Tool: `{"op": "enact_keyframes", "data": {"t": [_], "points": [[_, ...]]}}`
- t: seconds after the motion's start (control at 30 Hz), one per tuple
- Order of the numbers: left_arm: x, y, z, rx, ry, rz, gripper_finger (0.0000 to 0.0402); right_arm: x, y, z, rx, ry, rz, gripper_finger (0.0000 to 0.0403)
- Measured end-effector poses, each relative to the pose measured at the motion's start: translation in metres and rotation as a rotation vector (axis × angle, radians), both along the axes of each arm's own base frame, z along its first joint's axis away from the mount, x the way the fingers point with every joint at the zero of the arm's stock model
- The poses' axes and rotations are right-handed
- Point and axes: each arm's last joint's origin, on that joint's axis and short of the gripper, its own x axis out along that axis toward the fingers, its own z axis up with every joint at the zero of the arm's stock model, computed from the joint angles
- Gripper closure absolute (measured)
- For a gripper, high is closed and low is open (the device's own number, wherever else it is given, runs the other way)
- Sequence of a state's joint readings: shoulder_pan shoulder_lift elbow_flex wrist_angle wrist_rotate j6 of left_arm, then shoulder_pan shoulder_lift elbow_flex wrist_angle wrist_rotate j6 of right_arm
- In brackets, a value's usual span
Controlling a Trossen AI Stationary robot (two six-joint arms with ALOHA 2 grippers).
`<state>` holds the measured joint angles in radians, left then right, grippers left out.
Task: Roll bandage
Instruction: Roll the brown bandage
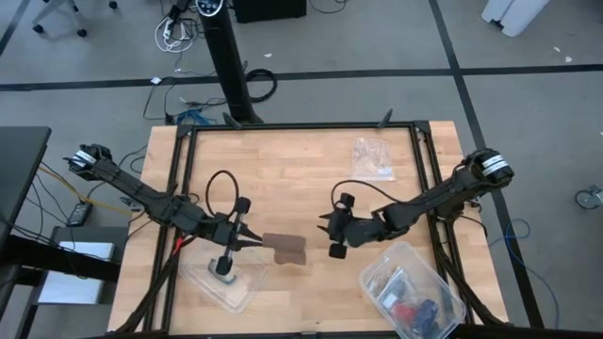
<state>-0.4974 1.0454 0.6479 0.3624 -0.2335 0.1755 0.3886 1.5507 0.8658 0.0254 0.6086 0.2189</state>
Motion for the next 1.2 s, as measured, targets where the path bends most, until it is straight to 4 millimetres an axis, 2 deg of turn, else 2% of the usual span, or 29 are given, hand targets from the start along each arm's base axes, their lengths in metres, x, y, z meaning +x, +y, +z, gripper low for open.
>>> {"op": "enact_keyframes", "data": {"t": [0.17,0.23,0.53,0.67,0.93,1.03,1.2], "points": [[0.002,0.004,0.0,0.009,-0.002,0.027,0.0401,-0.026,0.011,0.023,0.014,-0.074,0.08,0.0305],[0.003,0.007,0.0,0.006,-0.002,0.043,0.0401,-0.031,0.014,0.032,0.056,-0.125,0.087,0.0312],[0.006,0.012,0.005,-0.041,-0.04,0.035,0.0401,-0.018,0.02,0.058,0.192,-0.412,0.19,0.0333],[0.005,0.011,0.006,-0.05,-0.048,-0.004,0.0401,-0.018,0.029,0.063,0.162,-0.491,0.168,0.0314],[0.005,0.011,0.007,-0.053,-0.054,-0.005,0.0401,0.002,0.028,0.051,0.182,-0.584,0.172,0.0233],[0.005,0.011,0.007,-0.053,-0.054,-0.004,0.0401,0.009,0.027,0.056,0.186,-0.602,0.16,0.0209],[0.005,0.011,0.007,-0.05,-0.062,-0.004,0.0401,0.015,0.024,0.062,0.174,-0.599,0.15,0.0203]]}}
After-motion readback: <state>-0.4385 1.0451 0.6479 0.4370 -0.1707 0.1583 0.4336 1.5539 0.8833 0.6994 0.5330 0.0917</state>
